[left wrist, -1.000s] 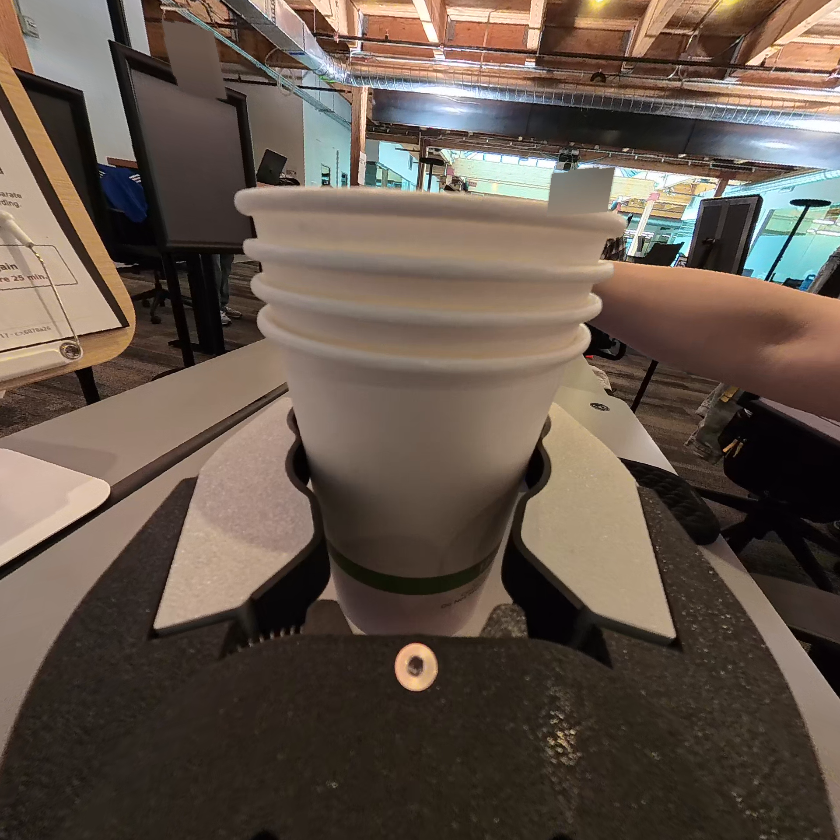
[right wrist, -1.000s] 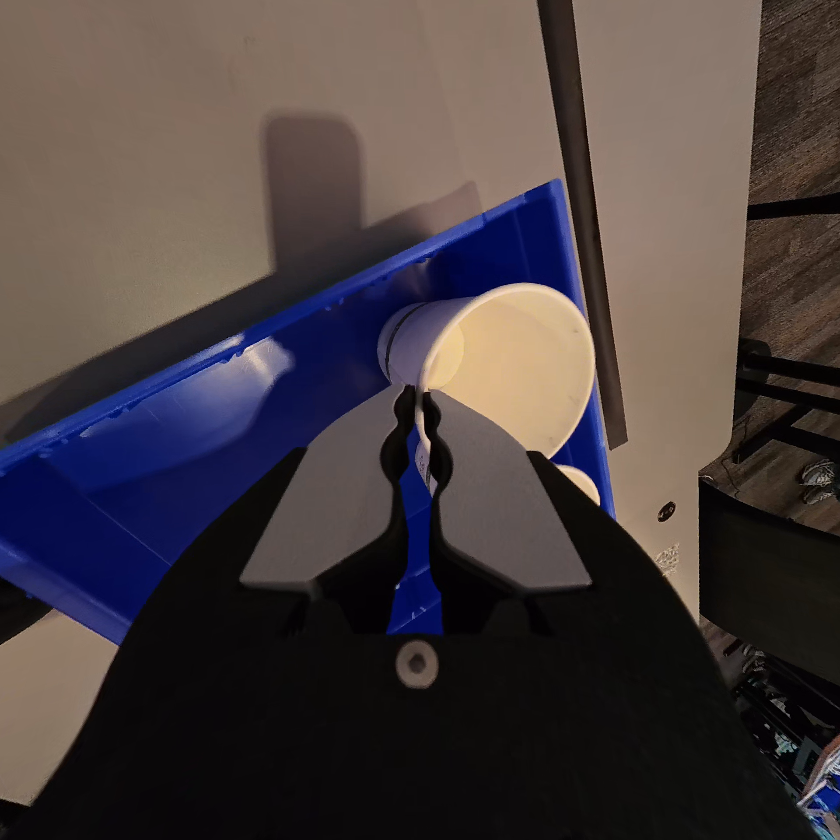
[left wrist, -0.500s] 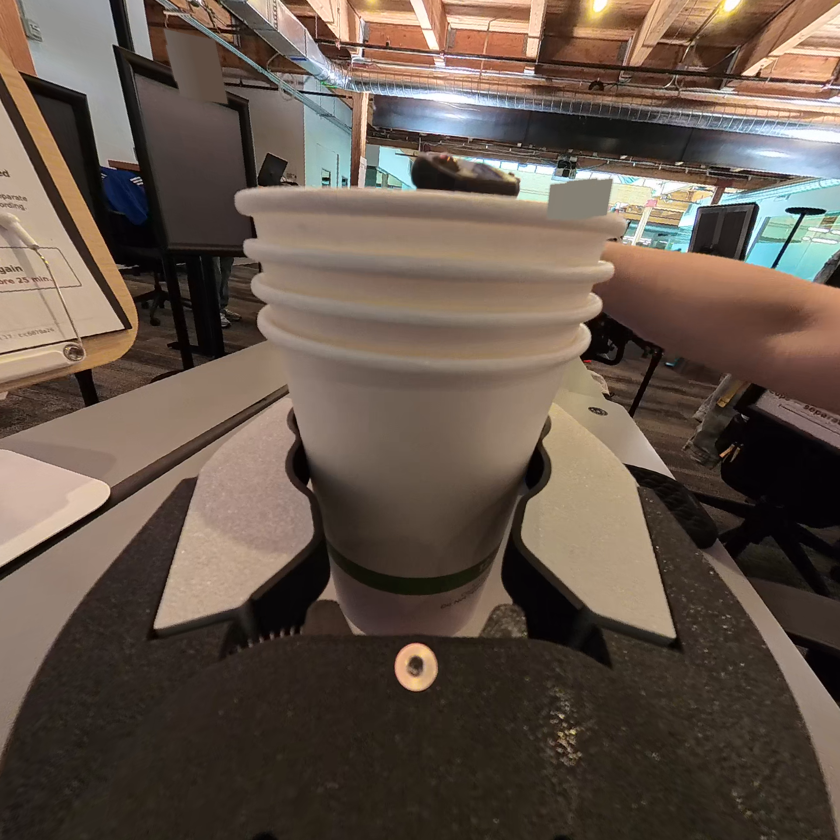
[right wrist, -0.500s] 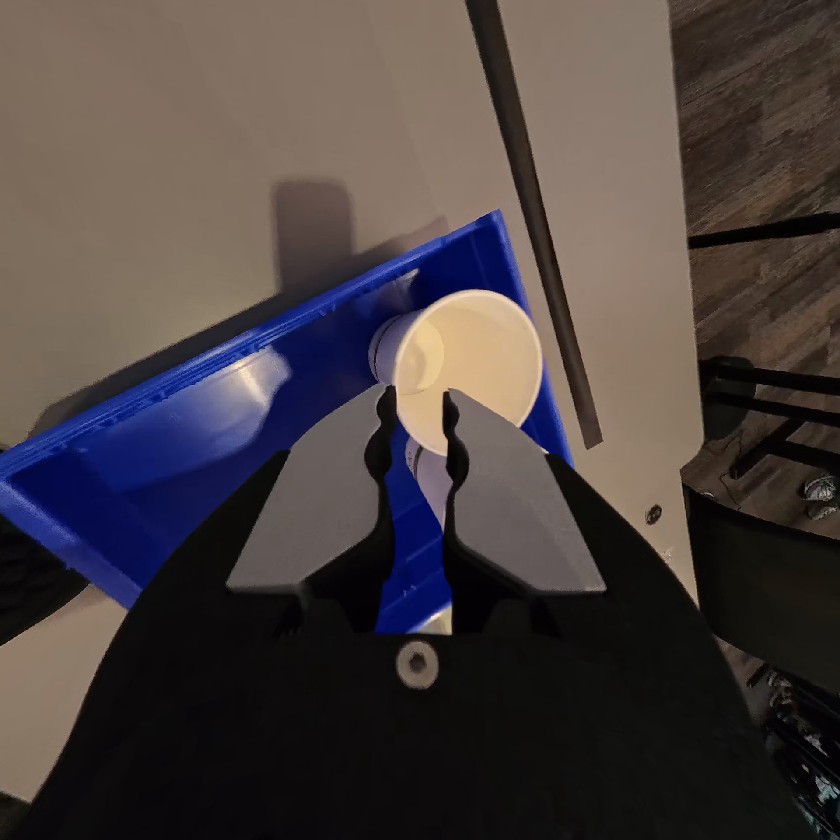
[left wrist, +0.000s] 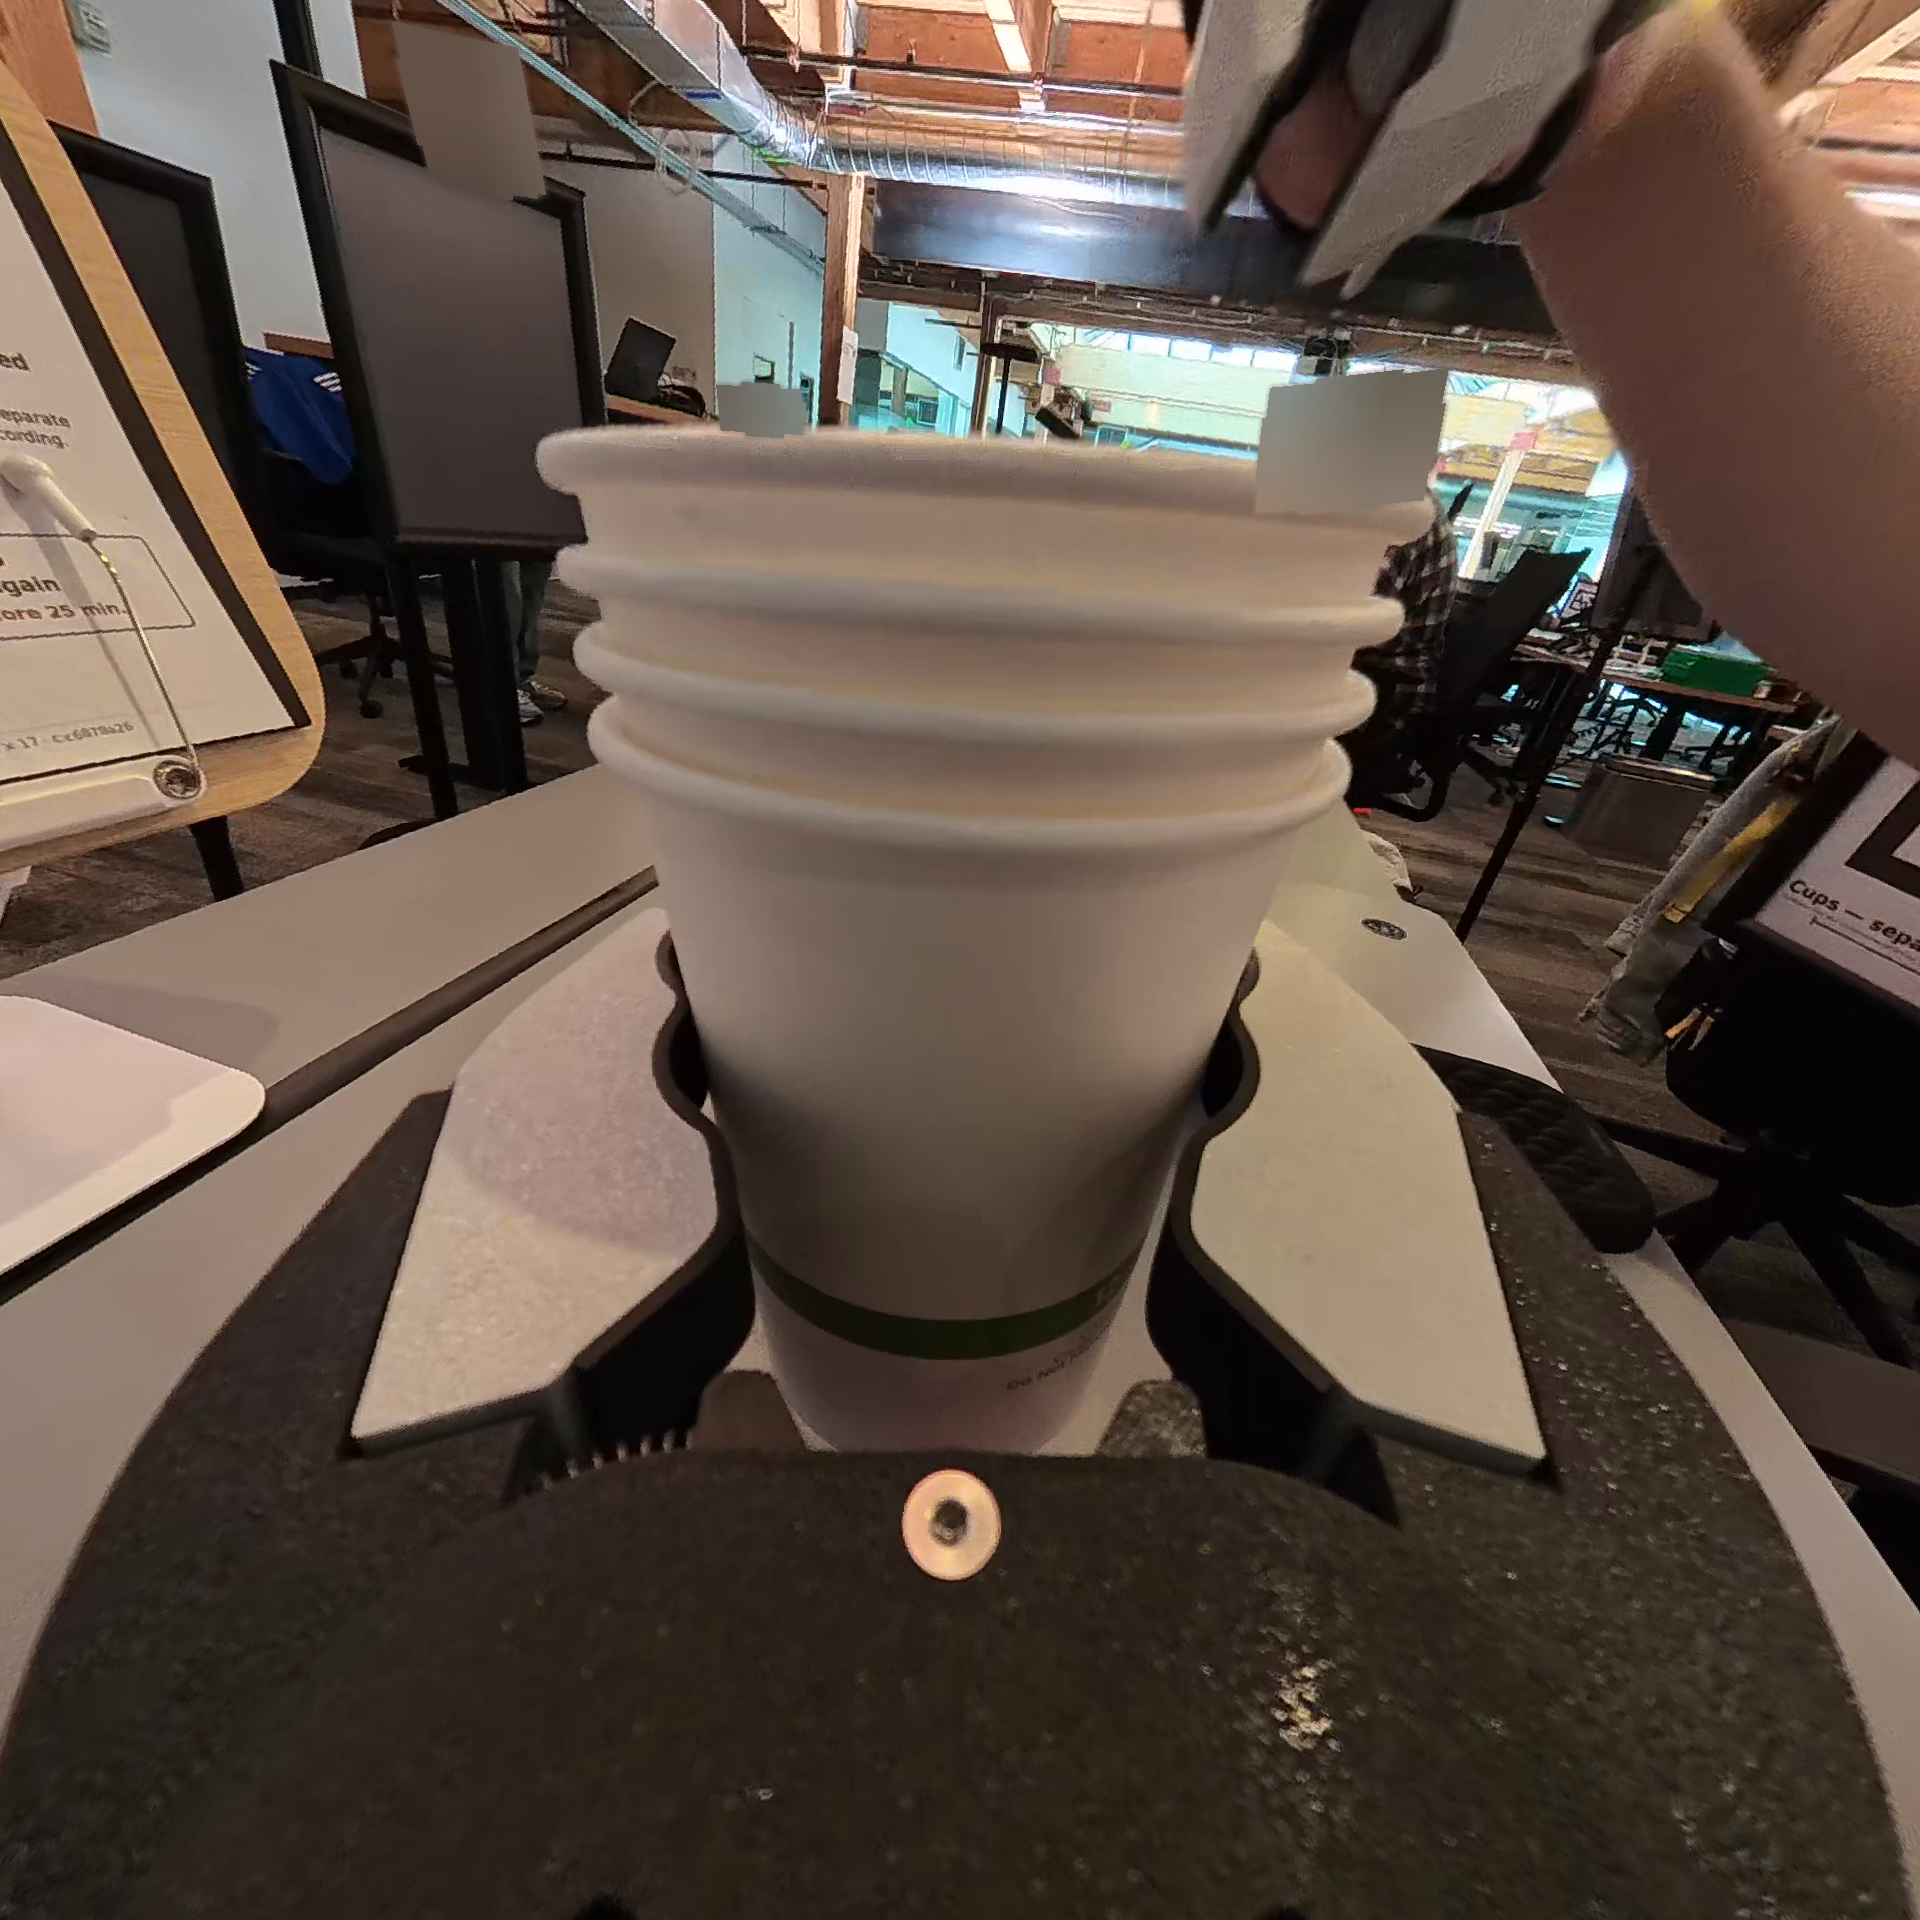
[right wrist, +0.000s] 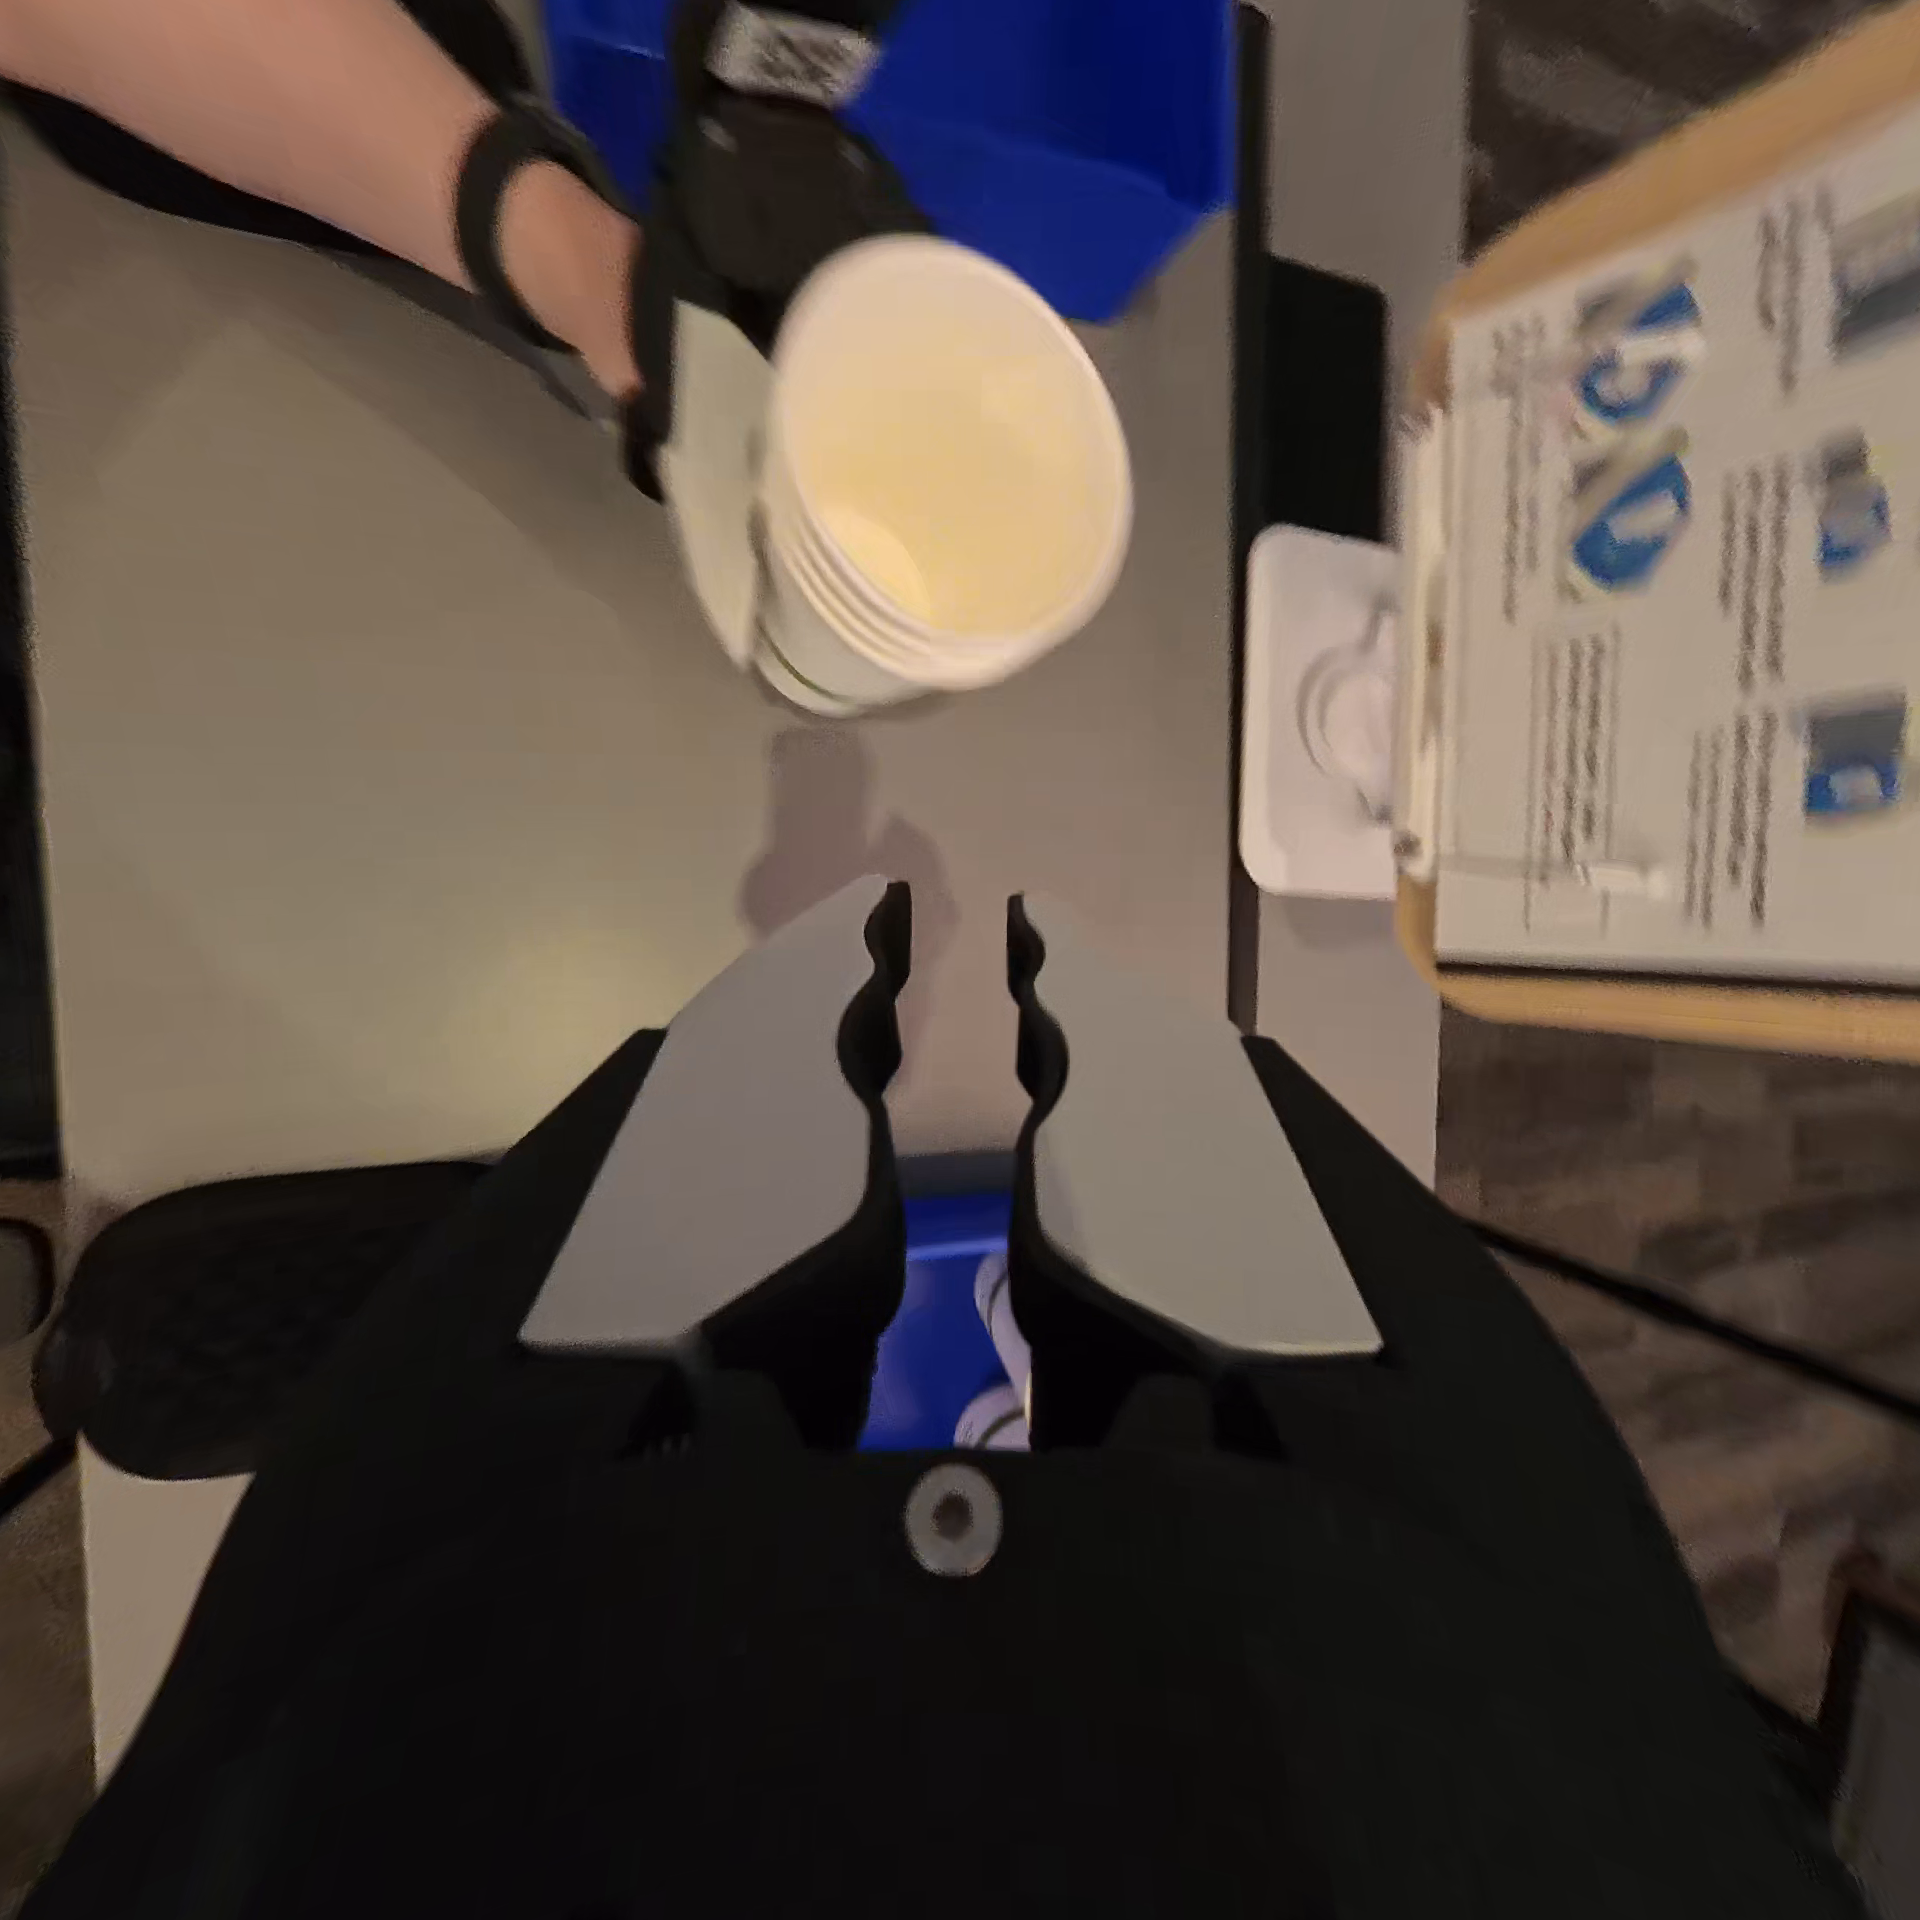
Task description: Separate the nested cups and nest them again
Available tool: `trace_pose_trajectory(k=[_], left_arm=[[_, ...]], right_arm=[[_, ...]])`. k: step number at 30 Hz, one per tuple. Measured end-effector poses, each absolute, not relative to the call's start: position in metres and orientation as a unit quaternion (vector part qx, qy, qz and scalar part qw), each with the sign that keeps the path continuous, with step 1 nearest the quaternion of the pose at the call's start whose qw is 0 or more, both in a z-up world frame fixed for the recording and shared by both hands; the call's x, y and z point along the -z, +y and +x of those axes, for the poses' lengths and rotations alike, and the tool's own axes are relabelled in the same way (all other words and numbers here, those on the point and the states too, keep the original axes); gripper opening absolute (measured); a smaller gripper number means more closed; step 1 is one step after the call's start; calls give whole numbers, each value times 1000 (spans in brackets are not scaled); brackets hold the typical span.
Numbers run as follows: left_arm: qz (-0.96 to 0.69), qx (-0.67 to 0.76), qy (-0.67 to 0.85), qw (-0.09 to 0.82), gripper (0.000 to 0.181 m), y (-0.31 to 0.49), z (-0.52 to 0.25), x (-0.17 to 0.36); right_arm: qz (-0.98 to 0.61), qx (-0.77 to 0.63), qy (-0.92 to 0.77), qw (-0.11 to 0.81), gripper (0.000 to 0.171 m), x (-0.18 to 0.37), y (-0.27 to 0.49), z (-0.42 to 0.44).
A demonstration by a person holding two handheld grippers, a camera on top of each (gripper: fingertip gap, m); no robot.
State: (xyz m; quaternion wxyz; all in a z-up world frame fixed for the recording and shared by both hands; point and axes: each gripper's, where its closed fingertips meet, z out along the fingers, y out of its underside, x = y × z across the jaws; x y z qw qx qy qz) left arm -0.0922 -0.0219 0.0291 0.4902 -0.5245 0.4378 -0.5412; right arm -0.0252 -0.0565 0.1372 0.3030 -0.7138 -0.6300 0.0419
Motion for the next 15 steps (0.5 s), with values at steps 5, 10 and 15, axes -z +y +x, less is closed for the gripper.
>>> trace_pose_trajectory(k=[5,10,15], left_arm=[[-530,540,441,483,96,-23,-90,-26],[-528,540,446,481,96,-27,-89,-27],[-526,541,446,481,96,-27,-89,-28]], right_arm=[[-666,-37,-696,266,14,-131,-73,-88],[-647,-11,-724,240,14,-115,-70,-117],[-648,9,-729,221,14,-103,-62,-125]])
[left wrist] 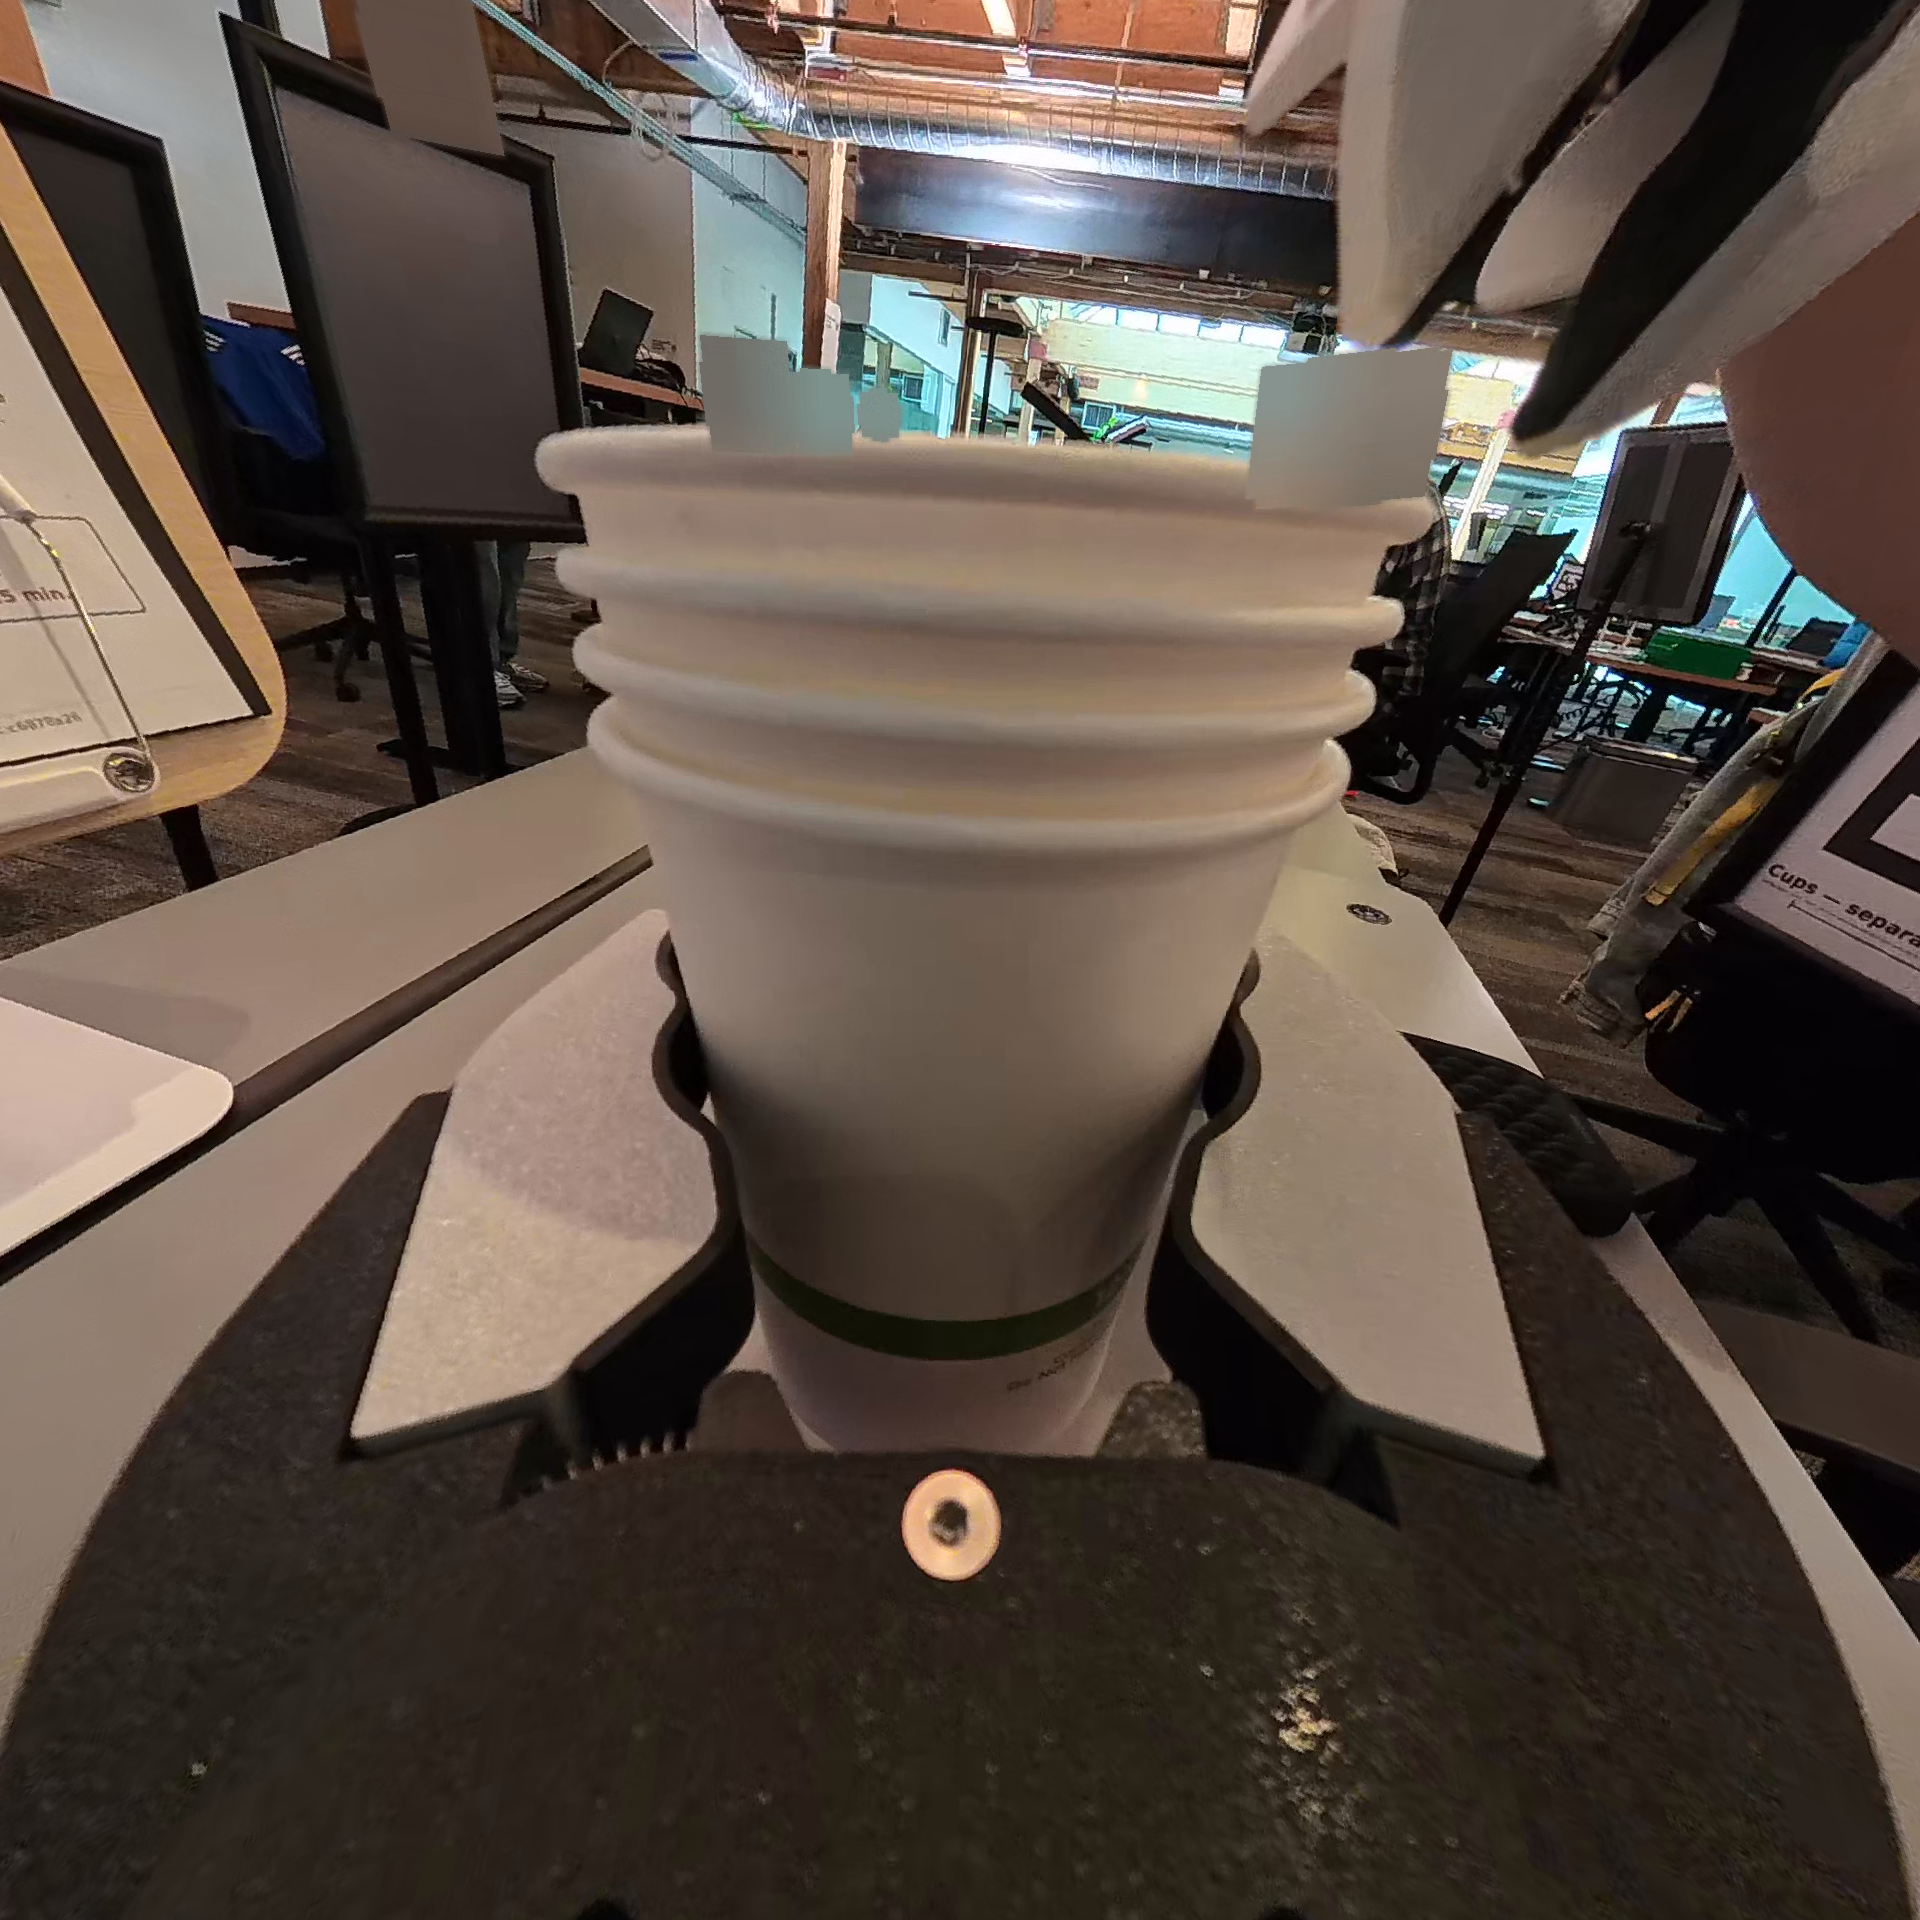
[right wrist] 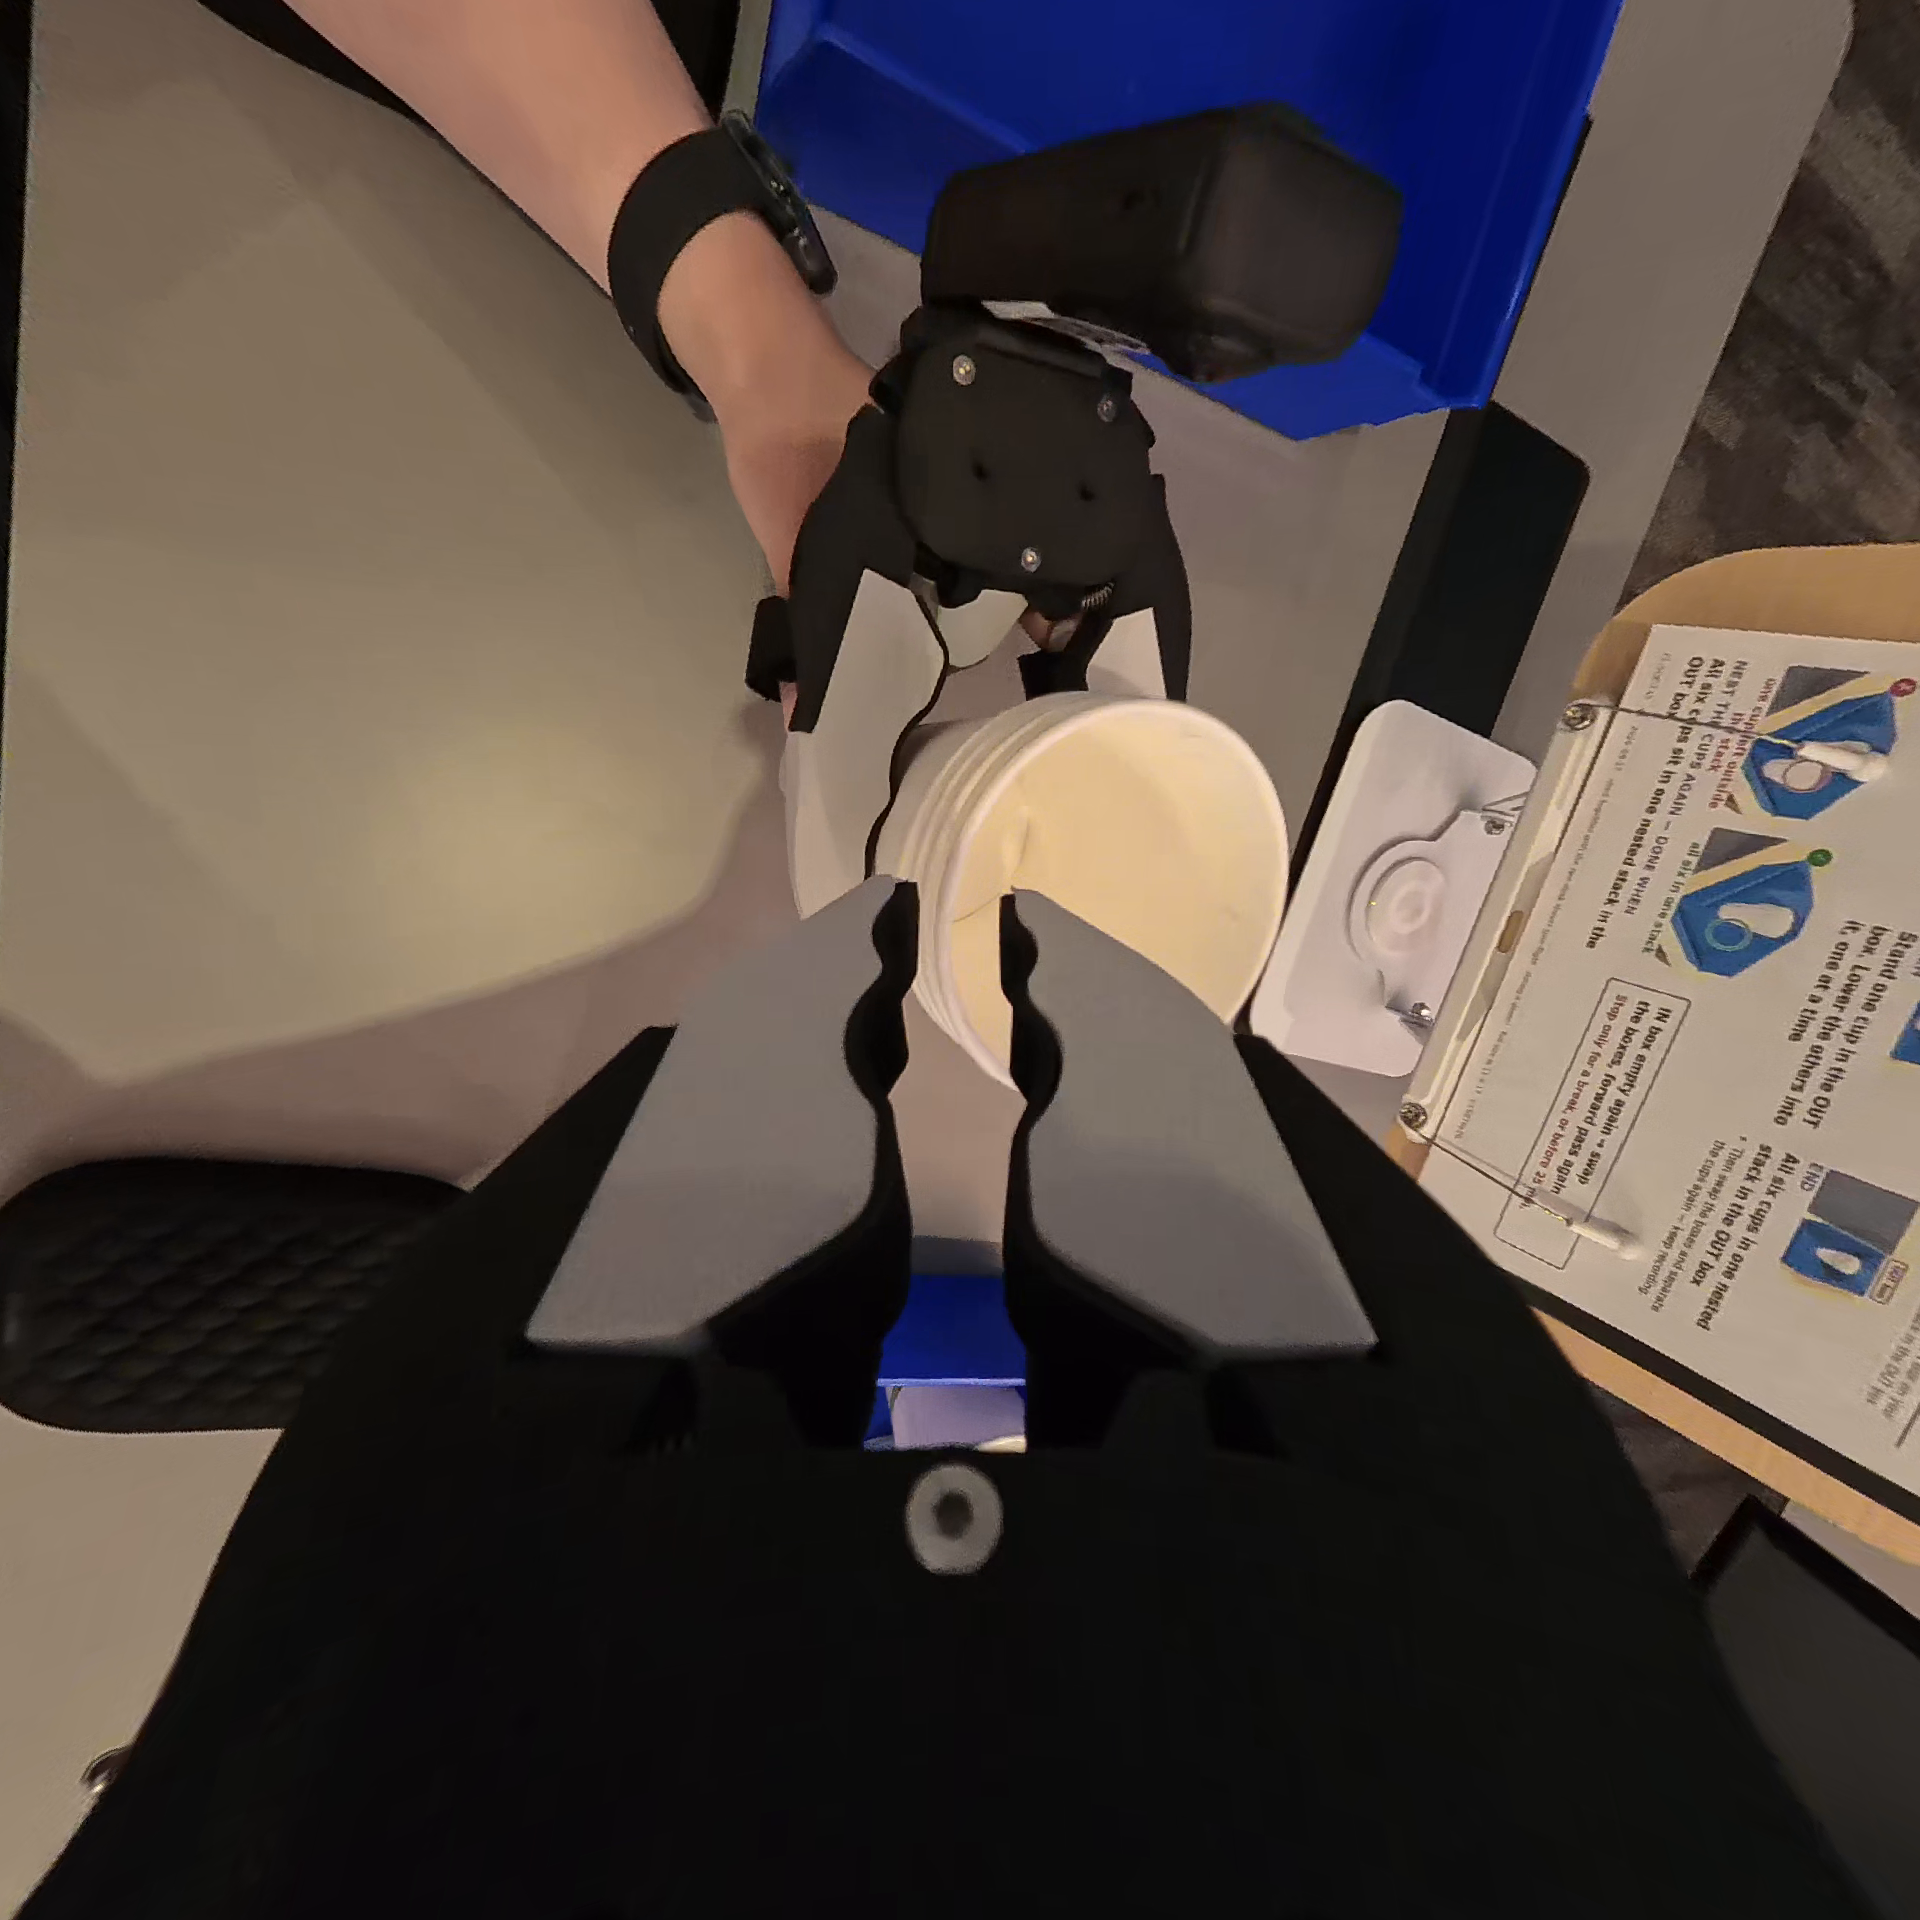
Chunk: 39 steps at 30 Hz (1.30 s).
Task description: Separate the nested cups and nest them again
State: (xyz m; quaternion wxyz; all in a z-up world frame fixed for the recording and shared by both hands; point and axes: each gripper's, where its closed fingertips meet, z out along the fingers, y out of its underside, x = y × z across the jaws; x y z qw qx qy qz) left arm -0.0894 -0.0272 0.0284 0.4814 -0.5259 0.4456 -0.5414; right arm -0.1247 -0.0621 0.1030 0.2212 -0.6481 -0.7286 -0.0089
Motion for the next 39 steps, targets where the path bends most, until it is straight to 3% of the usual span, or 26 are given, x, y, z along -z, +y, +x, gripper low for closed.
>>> trace_pose_trajectory(k=[8,18,39], left_arm=[[-526,543,444,482,96,-27,-90,-30],[-525,543,445,481,96,-28,-89,-30],[-529,540,445,481,96,-28,-89,-31]], right_arm=[[-658,4,-728,191,4,-87,-59,-123],[-665,-11,-721,193,3,-87,-60,-121],[-672,-15,-693,260,3,-140,-55,-107]])
